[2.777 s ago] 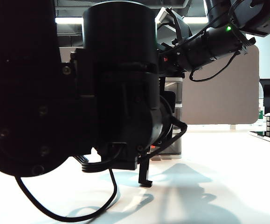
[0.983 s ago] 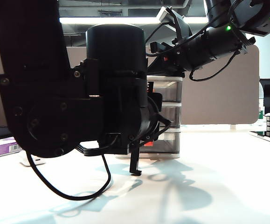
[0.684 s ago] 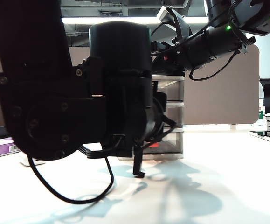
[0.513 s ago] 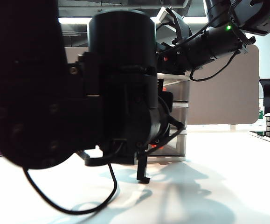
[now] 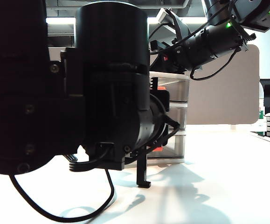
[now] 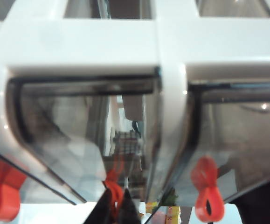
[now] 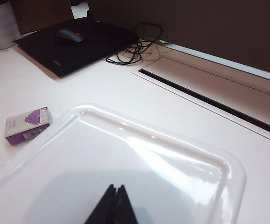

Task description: Open the second layer of the drawer on the table, pick up the earphone case on the table and put it in, and finally close the drawer.

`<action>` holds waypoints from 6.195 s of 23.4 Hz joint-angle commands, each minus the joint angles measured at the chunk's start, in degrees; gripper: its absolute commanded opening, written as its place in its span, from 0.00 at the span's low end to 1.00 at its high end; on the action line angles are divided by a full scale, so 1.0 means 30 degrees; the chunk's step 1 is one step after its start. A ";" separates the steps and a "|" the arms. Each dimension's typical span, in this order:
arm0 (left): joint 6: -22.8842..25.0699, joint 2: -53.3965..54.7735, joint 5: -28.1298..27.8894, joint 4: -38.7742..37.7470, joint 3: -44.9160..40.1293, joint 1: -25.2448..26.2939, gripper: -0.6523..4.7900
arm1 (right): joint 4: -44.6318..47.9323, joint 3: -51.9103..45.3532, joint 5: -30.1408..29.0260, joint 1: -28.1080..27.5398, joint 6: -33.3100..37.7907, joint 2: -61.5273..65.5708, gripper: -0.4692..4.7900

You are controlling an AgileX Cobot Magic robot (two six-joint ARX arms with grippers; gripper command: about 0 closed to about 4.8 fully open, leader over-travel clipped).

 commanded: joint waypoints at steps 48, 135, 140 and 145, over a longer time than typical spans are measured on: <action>0.2062 0.0546 0.6914 -0.1078 -0.1268 0.1501 0.11 | -0.0495 0.0882 -0.2951 0.1574 -0.1166 0.2120 0.08; 1.3719 -1.5278 1.4076 -0.1290 -0.9566 -0.0670 0.26 | -0.1399 0.1341 -0.2783 0.1515 -0.1333 0.0991 0.08; 1.7886 -2.2265 1.4003 -0.7315 -1.0615 0.1734 0.11 | -0.2667 0.1333 -0.2783 0.1348 -0.1392 -0.1501 0.08; 2.3431 -3.1525 0.7555 -2.2658 -0.9173 0.2484 0.11 | -0.7868 0.1319 -0.2827 0.1297 -0.2295 -0.5297 0.08</action>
